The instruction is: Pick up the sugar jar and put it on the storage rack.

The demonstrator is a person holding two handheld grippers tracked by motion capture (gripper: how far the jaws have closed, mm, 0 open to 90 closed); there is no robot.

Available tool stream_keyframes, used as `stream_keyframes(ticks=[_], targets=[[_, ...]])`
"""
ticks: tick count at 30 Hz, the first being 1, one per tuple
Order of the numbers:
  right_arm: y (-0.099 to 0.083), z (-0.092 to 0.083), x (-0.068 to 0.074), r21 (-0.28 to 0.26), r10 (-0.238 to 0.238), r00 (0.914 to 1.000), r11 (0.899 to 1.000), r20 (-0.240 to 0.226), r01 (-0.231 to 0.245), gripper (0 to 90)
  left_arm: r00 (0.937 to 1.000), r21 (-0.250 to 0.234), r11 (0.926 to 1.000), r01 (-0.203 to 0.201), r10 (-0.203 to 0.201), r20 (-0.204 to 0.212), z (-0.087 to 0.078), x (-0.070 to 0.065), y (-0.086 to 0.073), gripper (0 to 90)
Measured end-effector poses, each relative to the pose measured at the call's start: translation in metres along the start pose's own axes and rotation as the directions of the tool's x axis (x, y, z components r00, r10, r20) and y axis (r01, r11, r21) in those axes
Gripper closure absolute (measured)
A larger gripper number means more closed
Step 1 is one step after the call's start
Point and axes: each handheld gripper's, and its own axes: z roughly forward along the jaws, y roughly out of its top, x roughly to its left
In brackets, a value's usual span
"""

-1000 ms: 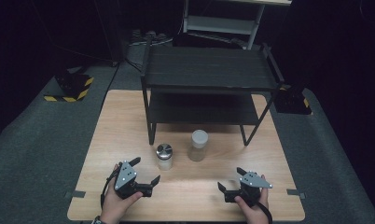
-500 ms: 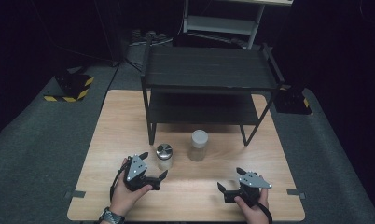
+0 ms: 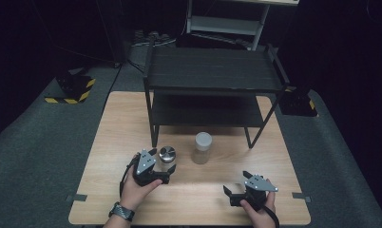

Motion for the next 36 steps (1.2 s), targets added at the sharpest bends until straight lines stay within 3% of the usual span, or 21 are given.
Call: stream_keyframes(ticks=[7, 16, 26, 31, 33, 36], targets=[[-0.0001, -0.0003, 0.0006, 0.001, -0.009, 0.9999, 1.000, 0.007, 0.009, 0.7, 0.9993, -0.020, 0.9991, 0.037, -0.037, 0.000, 0.0068, 0.0025, -0.0027, 20.6], [-0.0005, -0.0012, 0.0010, 0.001, -0.011, 0.9998, 1.000, 0.019, 0.011, 0.7, 0.9990, -0.046, 0.9979, 0.046, -0.046, 0.000, 0.0070, 0.0025, -0.0073, 32.4], [-0.0006, -0.0012, 0.0005, 0.001, -0.009, 0.9998, 1.000, 0.017, 0.009, 0.7, 0.9990, -0.052, 0.9977, 0.044, -0.044, -0.002, 0.0066, 0.0015, -0.0083, 33.3], [-0.0006, -0.0012, 0.0002, 0.000, -0.008, 0.9998, 1.000, 0.016, 0.008, 0.7, 0.9996, -0.063, 0.9979, 0.010, -0.012, -0.025, 0.0054, -0.0024, -0.0080, 34.4], [-0.0009, -0.0012, -0.0002, -0.001, -0.007, 0.9999, 1.000, 0.015, 0.007, 0.7, 0.9994, -0.059, 0.9977, 0.033, -0.033, -0.009, 0.0054, 0.0001, -0.0065, 35.1], [-0.0010, -0.0014, -0.0008, -0.002, -0.004, 0.9999, 1.000, 0.013, 0.004, 0.7, 0.9997, -0.056, 0.9982, 0.023, -0.023, -0.007, 0.0059, -0.0014, -0.0053, 35.1]])
